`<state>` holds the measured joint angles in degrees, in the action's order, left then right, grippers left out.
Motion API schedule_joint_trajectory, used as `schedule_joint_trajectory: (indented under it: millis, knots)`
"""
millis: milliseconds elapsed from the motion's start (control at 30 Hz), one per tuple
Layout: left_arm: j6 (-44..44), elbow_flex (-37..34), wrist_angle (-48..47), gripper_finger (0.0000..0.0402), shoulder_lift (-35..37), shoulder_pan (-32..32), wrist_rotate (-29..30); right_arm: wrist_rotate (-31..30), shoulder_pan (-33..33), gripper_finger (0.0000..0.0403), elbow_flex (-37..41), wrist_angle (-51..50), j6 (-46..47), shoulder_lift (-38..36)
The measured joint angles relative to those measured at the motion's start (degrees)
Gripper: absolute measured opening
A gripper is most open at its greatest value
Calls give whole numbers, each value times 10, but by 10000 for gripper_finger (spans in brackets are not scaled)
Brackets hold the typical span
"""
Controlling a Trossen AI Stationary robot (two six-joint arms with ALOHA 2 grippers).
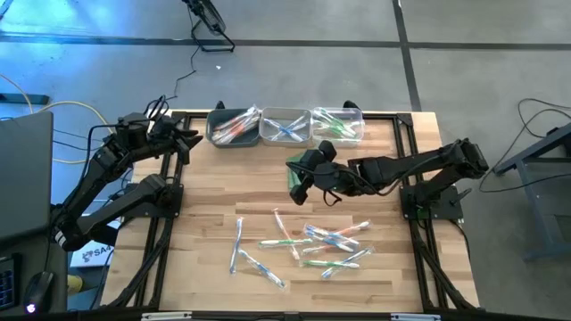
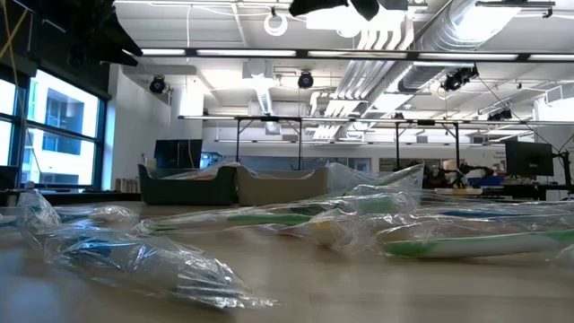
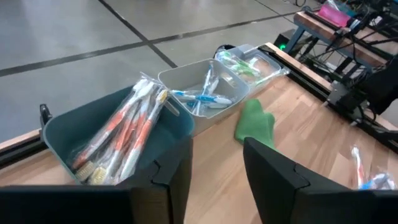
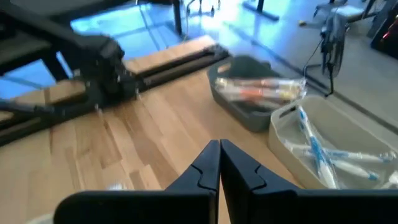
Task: Pick & Place Toothbrushes
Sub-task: Put the blue toothbrush into the gray bin
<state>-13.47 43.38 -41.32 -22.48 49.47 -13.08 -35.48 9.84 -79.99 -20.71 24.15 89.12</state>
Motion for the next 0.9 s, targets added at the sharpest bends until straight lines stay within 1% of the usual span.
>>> schedule_joint_trajectory:
  millis: [167,400,500,633,667,733,800,900]
  knots:
    - [-5,0,10,101,1,0,-1,45,-19,3,0,-42,-7,-19]
    - [-46,0,11,70,3,0,-3,44,-25,3,0,-80,-91,-57]
    - [-55,0,9,63,3,0,-3,75,-33,3,0,-106,-120,-76]
    - [-63,0,9,53,10,0,-3,150,-55,3,13,-103,-162,-99]
    - [-64,0,9,50,11,0,-3,163,-60,3,21,-89,-172,-101]
    - [-66,1,8,44,14,0,-17,178,-71,3,42,-68,-179,-115]
    - [-76,1,9,39,19,0,-31,181,-80,3,70,-54,-183,-119]
    - [-95,1,5,31,36,0,-33,206,-96,3,111,-13,-184,-134]
